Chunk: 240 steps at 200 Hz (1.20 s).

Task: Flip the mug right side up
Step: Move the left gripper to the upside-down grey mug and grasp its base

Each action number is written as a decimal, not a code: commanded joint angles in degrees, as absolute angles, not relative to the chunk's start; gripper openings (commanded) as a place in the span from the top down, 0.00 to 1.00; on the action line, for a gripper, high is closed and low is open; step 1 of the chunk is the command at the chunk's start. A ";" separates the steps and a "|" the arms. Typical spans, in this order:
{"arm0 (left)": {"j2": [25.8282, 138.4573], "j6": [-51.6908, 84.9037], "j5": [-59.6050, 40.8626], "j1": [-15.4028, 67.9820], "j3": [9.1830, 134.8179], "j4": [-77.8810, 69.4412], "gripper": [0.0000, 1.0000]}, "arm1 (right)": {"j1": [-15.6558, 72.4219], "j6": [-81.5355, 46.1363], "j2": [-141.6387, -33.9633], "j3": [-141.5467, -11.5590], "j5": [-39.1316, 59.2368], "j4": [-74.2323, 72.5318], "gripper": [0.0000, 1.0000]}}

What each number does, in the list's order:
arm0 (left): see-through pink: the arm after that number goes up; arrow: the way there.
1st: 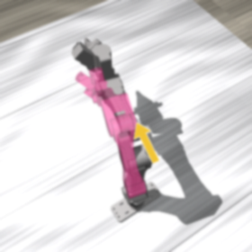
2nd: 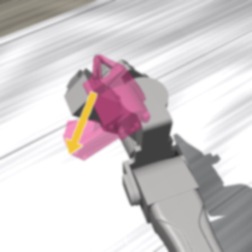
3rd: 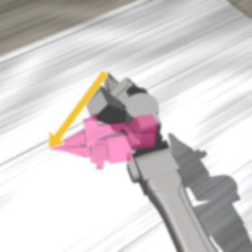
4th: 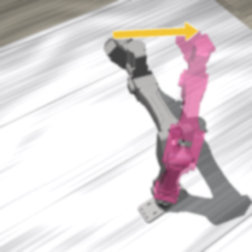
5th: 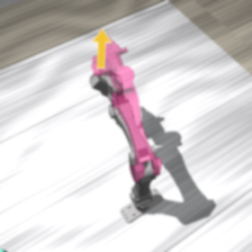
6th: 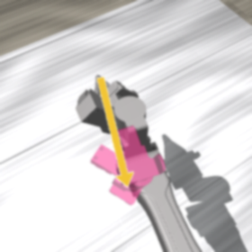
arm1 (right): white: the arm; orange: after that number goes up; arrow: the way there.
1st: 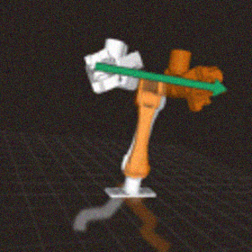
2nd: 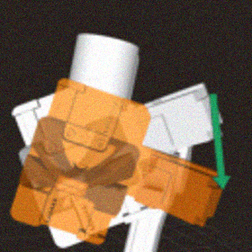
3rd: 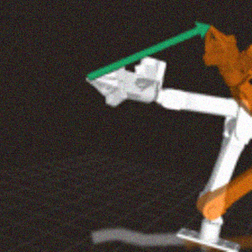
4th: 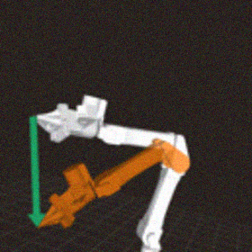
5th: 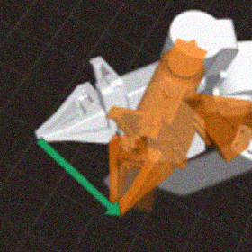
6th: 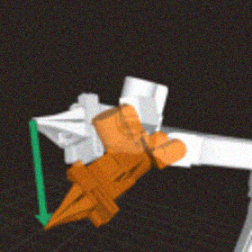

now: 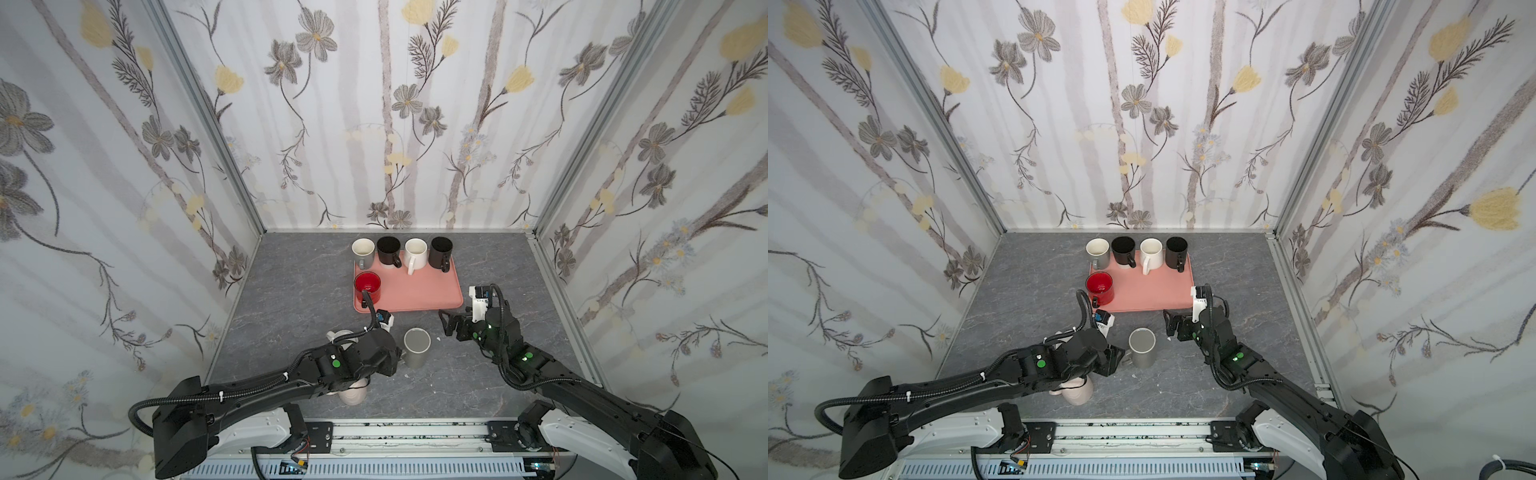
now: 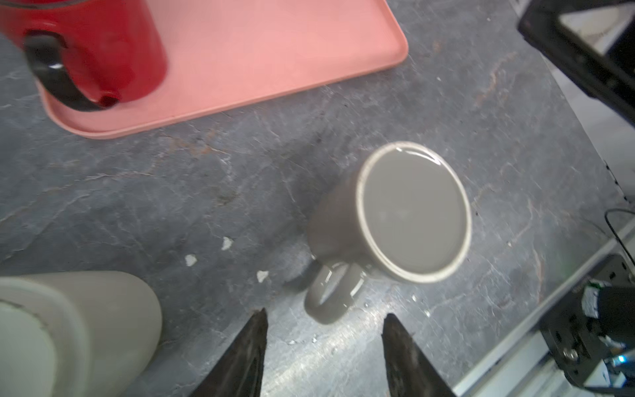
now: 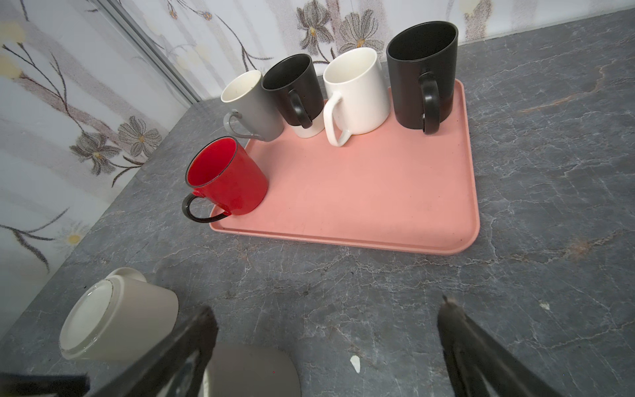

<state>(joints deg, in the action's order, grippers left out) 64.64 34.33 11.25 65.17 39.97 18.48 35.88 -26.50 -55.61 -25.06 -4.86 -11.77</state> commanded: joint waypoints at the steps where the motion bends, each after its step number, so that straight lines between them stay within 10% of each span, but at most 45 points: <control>1: 67.65 32.32 13.34 68.13 41.26 20.65 0.47 | 35.82 -26.72 -56.31 -25.03 -4.73 -14.42 0.00; 76: 74.55 27.81 23.86 69.50 43.95 17.98 0.51 | 35.84 -26.46 -57.03 -25.40 -4.04 -14.38 0.00; 193: 77.25 21.13 9.70 65.03 40.69 6.35 0.75 | 35.49 -26.33 -57.56 -25.29 -4.22 -14.59 0.00; 240: 79.55 20.83 14.31 65.20 41.99 7.73 0.60 | 35.29 -26.35 -57.79 -25.48 -4.13 -14.86 0.00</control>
<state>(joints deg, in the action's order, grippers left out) 78.39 21.76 11.49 65.19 41.01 8.05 35.33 -26.50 -57.67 -25.28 -4.21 -12.58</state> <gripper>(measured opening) 0.402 0.998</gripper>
